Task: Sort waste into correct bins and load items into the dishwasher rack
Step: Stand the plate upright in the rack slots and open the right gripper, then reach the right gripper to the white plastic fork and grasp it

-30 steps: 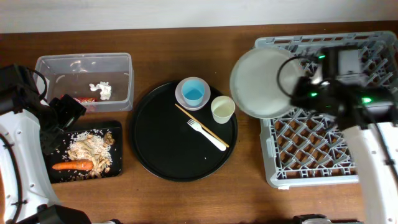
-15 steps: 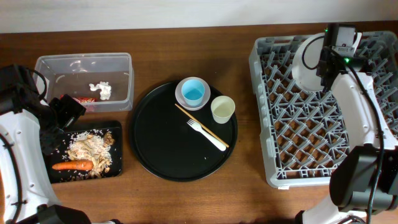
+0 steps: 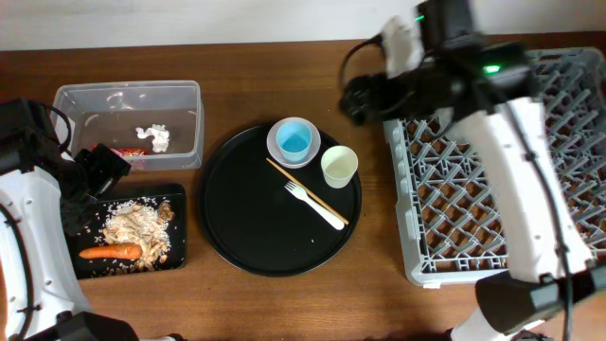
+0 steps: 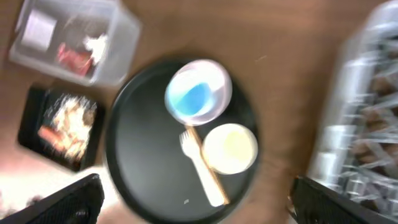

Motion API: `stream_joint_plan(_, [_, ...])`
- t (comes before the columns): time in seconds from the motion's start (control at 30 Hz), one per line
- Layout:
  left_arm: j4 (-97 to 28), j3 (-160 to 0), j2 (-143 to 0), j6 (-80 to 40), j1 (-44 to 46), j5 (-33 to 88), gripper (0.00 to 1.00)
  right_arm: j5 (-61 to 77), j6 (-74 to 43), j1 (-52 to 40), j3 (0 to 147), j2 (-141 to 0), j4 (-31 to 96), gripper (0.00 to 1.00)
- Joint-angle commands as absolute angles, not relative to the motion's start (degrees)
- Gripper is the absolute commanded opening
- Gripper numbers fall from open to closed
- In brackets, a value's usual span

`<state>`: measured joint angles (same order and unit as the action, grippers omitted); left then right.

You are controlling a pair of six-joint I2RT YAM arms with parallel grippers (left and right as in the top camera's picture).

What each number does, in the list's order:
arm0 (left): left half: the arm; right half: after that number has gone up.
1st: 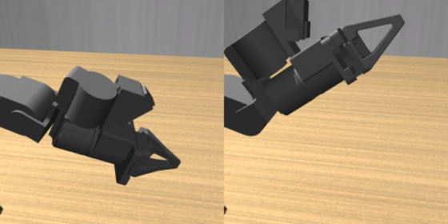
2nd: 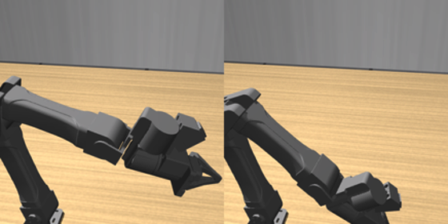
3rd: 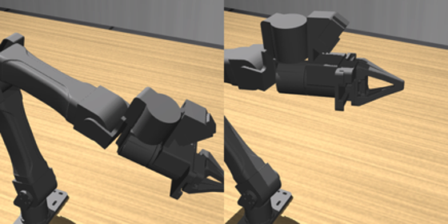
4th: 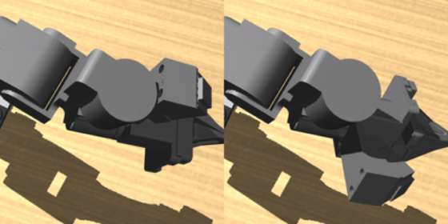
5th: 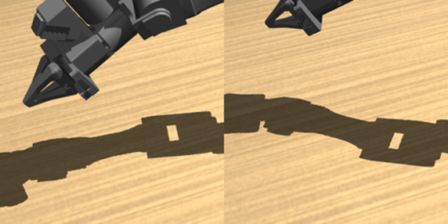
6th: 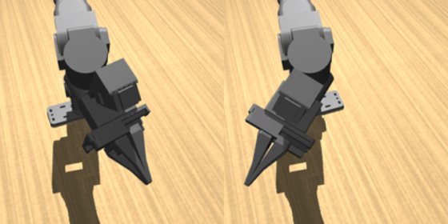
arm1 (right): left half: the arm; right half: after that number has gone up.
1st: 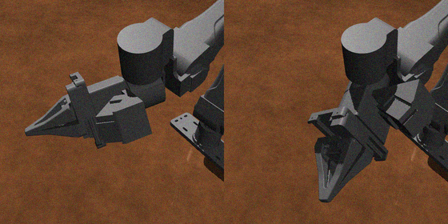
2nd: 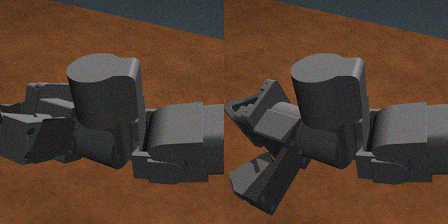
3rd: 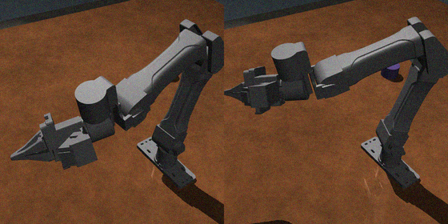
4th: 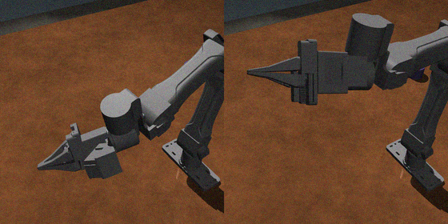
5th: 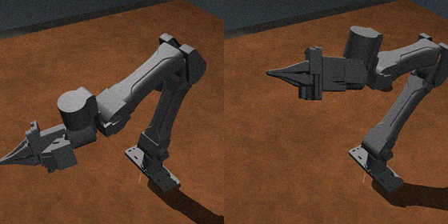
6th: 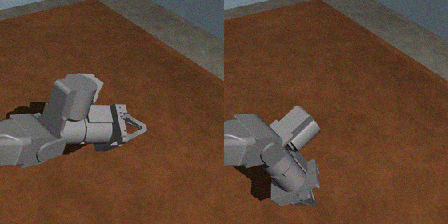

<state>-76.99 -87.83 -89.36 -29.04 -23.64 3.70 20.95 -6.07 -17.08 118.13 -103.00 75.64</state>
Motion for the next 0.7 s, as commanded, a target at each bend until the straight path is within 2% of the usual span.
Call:
stream_joint_plan(0.0, [-77.0,-87.9,-88.9,-29.5,-23.8,3.8,0.99,20.2,-6.4,-24.2,112.4,-107.2,75.4,0.99])
stream_joint_plan(0.1, [-77.0,-87.9,-88.9,-29.5,-23.8,3.8,0.99,19.9,-6.5,-32.6,109.6,-112.3,72.6,0.99])
stream_joint_plan(0.23, [-77.0,-87.9,-88.9,-29.5,-23.8,3.8,0.99,5.9,-9.7,-43.4,109.6,-118.8,69.0,1.00])
stream_joint_plan(0.27, [-77.0,-87.9,-88.9,-29.5,-23.8,3.8,0.99,5.0,-9.7,-44.5,109.6,-120.2,69.3,0.97])
stream_joint_plan(0.3, [-77.0,-87.9,-88.9,-29.5,-23.8,3.8,0.99,5.0,-9.7,-45.2,109.5,-121.8,69.4,0.88])
stream_joint_plan(0.33, [-77.0,-87.9,-88.9,-29.5,-23.8,3.8,0.99,4.1,-9.7,-45.3,109.4,-123.3,69.7,0.87])
stream_joint_plan(0.4, [-77.0,-87.9,-88.9,-29.5,-23.8,3.8,0.99,-0.6,-9.7,-44.9,108.2,-125.7,69.8,0.88])
stream_joint_plan(0.53, [-77.0,-87.9,-88.9,-29.5,-23.8,3.8,0.99,-1.1,-6.9,-41.6,102.3,-126.8,66.8,0.88])
stream_joint_plan(0.67, [-77.0,-87.9,-88.9,-29.5,-23.8,3.8,0.99,3.5,-6.3,-39.8,97.3,-126.8,61.7,0.88])
